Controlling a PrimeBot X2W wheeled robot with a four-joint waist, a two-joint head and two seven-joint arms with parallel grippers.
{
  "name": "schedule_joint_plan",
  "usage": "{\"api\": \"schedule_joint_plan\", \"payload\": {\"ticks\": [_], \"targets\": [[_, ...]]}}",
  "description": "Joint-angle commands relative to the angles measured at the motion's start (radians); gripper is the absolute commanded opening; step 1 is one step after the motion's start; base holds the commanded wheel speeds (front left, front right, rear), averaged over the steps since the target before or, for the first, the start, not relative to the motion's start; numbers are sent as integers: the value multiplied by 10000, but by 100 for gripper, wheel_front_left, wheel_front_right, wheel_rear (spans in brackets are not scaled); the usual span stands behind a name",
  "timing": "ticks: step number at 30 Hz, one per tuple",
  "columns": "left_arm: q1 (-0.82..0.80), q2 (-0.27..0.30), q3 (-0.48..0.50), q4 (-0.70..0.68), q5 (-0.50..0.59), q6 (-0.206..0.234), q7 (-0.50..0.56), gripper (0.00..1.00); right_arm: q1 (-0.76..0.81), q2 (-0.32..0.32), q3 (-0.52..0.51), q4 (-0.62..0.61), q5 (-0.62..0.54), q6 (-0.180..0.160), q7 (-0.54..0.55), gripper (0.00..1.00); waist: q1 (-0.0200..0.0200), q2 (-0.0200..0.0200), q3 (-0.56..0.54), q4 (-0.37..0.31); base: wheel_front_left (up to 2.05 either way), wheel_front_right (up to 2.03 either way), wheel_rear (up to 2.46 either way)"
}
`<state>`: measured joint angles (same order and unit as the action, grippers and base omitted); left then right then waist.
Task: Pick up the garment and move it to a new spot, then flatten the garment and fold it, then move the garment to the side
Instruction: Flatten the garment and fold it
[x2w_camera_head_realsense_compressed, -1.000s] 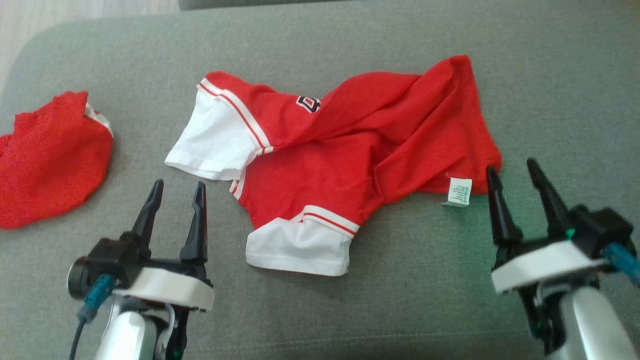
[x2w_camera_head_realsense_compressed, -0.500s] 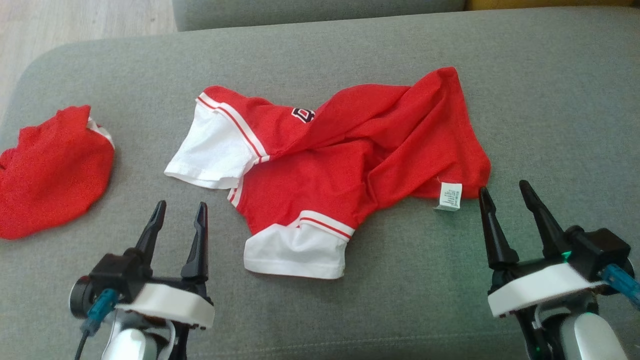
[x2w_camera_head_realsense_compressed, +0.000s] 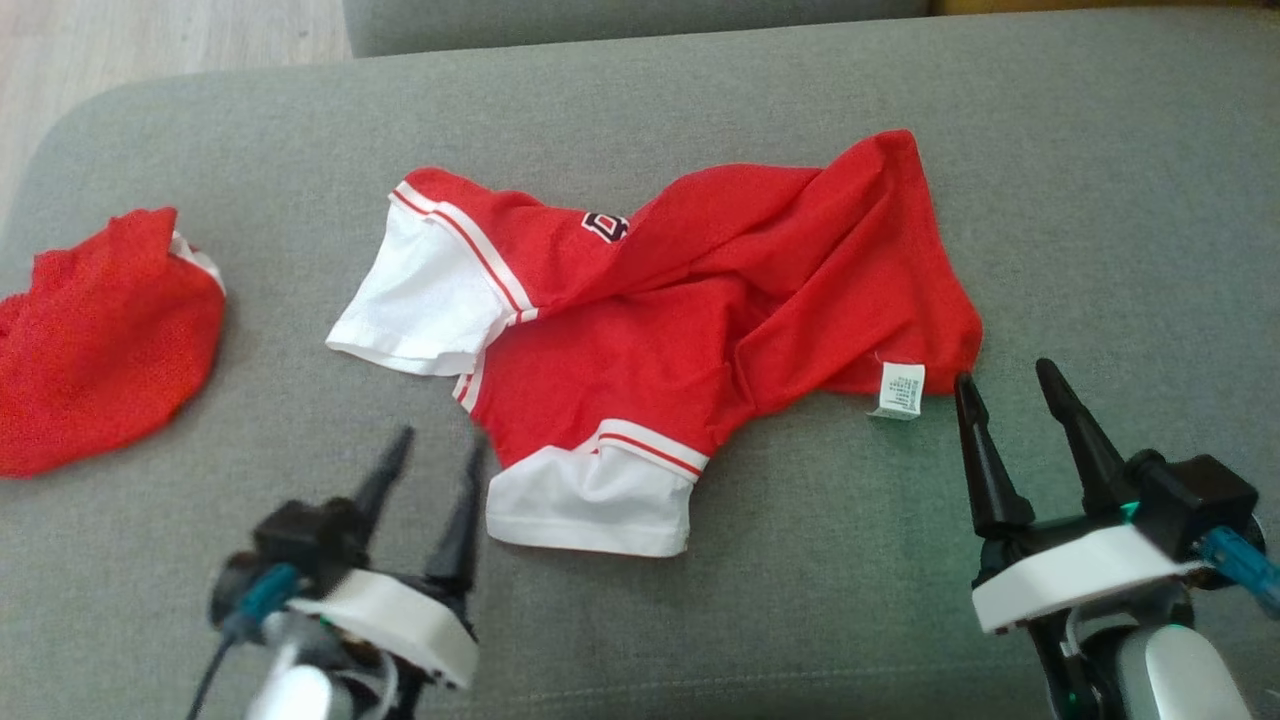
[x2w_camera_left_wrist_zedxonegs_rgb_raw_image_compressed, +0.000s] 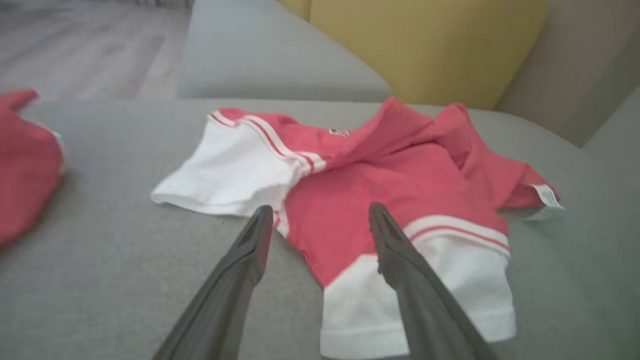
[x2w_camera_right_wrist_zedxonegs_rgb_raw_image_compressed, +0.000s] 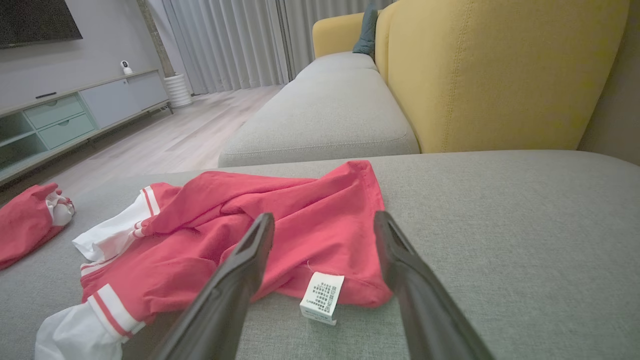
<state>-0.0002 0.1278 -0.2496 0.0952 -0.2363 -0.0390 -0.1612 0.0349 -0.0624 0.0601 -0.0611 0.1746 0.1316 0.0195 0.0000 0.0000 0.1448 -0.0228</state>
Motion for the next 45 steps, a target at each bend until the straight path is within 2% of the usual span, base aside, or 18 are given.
{"api": "schedule_joint_plan", "payload": {"ticks": [1, 4, 9, 22, 23, 24, 25, 26, 35, 45], "targets": [[-195, 59, 103, -167, -195, -157, 370, 100, -155, 20, 253, -382, -67, -9, 39, 100, 0, 0, 48, -6, 0, 0, 0], [-183, -60, -225, 206, -656, -429, 1077, 100, -215, 35, 304, -366, -61, -9, 40, 100, 0, 0, 152, -46, 0, 0, 0], [-325, -93, -540, 1066, -1180, -640, 1894, 100, -326, 60, 379, -325, -51, -9, 19, 100, 0, 0, 318, -167, 0, 0, 0], [-1028, 22, -625, 2316, -1473, -741, 1840, 97, -414, 100, 253, -222, -35, -9, -33, 100, 0, 0, 596, -330, 0, 0, 0], [-1057, 27, -627, 2352, -1481, -741, 1822, 84, -419, 102, 243, -215, -36, -9, -30, 100, 0, 0, 603, -330, 0, 0, 0], [-1079, 34, -631, 2386, -1485, -741, 1806, 65, -421, 104, 239, -207, -35, -9, -28, 100, 0, 0, 602, -331, 0, 0, 0], [-1098, 46, -634, 2418, -1494, -743, 1794, 40, -419, 106, 238, -196, -31, -9, -23, 100, 0, 0, 609, -333, 0, 0, 0], [-1140, 72, -664, 2483, -1506, -750, 1792, 0, -419, 109, 226, -143, -14, -9, -4, 100, 0, 0, 619, -328, 0, 0, 0], [-1237, 151, -715, 2525, -1539, -713, 1714, 0, -598, -91, -272, 691, -67, -9, 519, 100, 0, 0, 708, -225, 0, 0, 0], [-1661, 127, -899, 2354, -1435, -686, 1547, 0, -1934, -661, -563, 2192, 55, -9, 1179, 100, 0, 0, 1290, 126, 0, 0, 0]]}}
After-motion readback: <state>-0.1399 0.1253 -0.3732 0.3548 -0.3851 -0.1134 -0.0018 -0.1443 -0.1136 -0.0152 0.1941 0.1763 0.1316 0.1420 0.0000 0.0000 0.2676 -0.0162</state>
